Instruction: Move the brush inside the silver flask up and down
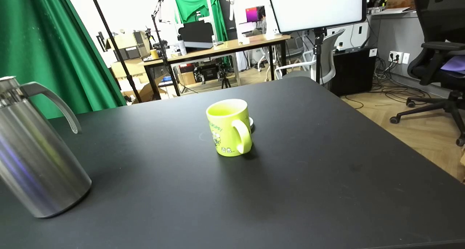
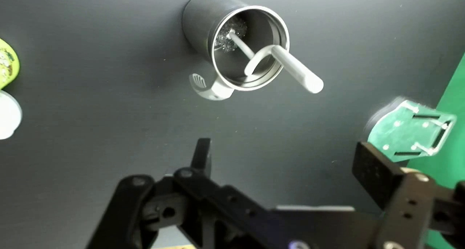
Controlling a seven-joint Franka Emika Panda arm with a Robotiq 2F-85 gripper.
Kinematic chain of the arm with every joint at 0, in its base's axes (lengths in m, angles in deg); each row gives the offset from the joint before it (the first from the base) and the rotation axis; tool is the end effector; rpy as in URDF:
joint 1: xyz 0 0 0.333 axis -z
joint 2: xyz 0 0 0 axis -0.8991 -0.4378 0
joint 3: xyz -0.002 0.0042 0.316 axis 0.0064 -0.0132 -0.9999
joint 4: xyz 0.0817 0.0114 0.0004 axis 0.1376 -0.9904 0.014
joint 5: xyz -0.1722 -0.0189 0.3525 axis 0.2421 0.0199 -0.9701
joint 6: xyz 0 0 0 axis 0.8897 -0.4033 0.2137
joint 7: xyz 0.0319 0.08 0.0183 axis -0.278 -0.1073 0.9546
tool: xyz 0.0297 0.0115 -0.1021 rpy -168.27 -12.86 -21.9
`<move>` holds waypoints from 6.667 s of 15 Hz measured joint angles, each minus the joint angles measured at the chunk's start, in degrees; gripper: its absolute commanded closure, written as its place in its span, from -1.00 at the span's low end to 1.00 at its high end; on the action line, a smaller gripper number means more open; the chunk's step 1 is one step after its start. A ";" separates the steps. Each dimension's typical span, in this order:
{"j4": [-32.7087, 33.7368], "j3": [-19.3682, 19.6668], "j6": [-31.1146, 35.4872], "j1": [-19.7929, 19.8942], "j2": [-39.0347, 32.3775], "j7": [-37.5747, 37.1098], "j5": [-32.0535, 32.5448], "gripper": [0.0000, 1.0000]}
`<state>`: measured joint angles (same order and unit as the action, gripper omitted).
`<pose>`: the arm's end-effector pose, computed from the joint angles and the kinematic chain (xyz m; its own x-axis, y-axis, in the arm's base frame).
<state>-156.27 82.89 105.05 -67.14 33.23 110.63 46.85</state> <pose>0.3730 -0.0424 0.4930 0.9697 0.2083 0.1275 0.2356 -0.9357 -0.2626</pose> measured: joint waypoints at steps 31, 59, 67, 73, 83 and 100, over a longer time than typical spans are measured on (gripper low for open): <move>-2.73 -7.51 1.43 -6.41 -3.35 33.84 12.21 -1.00; 5.42 -10.24 -10.11 -8.88 2.48 35.06 10.88 0.93; -1.08 -7.77 -1.53 -8.16 -0.78 35.87 10.95 0.93; -3.99 -7.76 3.62 -8.04 -6.72 36.48 10.94 0.93; 1.12 -11.20 -3.35 -9.84 4.51 37.48 11.32 0.93; -0.98 -9.31 0.71 -8.80 -4.01 40.03 11.18 0.93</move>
<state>-157.25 73.58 105.76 -75.95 29.22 150.66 58.03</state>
